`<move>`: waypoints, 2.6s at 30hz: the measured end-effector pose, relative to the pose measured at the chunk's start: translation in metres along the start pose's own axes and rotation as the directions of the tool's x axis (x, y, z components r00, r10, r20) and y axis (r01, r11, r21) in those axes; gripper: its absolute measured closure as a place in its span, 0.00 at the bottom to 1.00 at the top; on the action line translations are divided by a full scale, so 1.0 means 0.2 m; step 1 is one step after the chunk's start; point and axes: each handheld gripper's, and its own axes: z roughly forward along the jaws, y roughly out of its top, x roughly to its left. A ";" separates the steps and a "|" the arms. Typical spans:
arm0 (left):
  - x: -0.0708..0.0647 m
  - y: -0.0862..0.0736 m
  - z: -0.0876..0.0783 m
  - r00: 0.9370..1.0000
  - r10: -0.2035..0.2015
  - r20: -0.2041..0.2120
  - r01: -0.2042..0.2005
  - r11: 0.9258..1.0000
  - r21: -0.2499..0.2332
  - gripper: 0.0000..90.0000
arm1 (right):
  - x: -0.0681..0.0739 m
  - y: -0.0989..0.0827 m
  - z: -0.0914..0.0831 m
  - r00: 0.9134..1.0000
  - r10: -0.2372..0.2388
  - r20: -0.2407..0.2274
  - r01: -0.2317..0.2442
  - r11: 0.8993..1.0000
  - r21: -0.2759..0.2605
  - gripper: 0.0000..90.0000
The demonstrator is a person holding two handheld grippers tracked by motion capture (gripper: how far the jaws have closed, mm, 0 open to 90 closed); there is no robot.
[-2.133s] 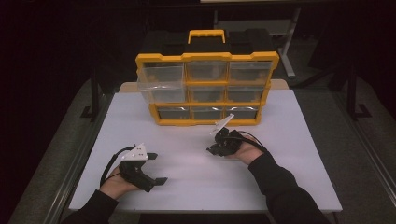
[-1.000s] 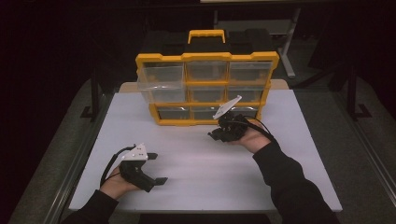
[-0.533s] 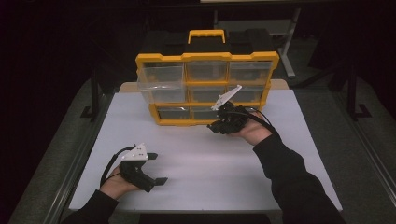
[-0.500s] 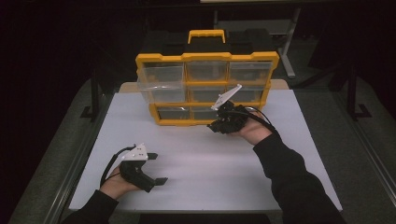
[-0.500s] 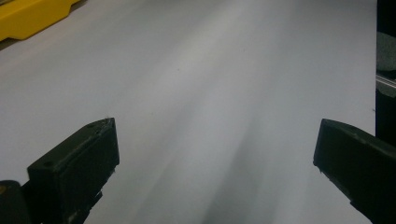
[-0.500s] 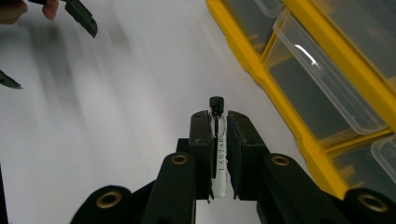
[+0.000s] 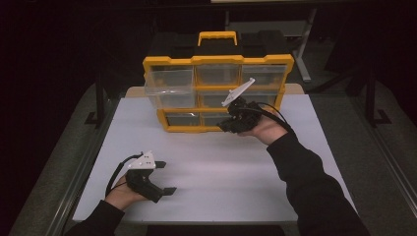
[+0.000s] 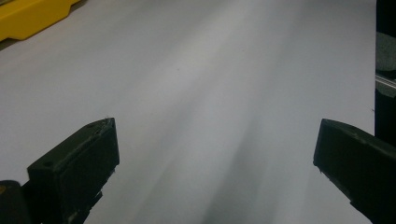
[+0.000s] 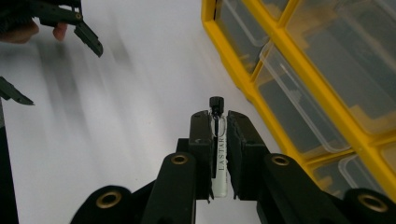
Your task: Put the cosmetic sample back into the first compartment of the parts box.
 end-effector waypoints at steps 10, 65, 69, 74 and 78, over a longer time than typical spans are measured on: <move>0.00 0.00 0.00 1.000 0.000 0.001 0.000 1.000 0.000 0.00 | -0.02 0.10 -0.08 1.000 -0.014 0.010 0.014 1.000 -0.016 0.88; 0.00 0.00 -0.01 1.000 0.001 0.004 -0.001 1.000 -0.002 0.00 | -0.06 0.67 -0.33 0.996 -0.081 0.048 0.086 0.990 -0.113 0.88; 0.00 0.00 -0.01 1.000 -0.001 0.004 0.001 1.000 -0.003 0.00 | -0.06 0.70 -0.32 0.996 -0.074 0.048 0.079 0.990 -0.116 0.88; 0.00 0.00 -0.01 1.000 -0.001 0.006 0.001 1.000 -0.005 0.00 | -0.05 0.77 -0.29 0.997 -0.070 0.029 0.073 0.988 -0.133 0.88; 0.00 0.00 -0.01 1.000 -0.001 0.006 0.001 1.000 -0.009 0.00 | -0.03 0.82 -0.25 0.997 -0.080 0.017 0.081 0.988 -0.129 0.88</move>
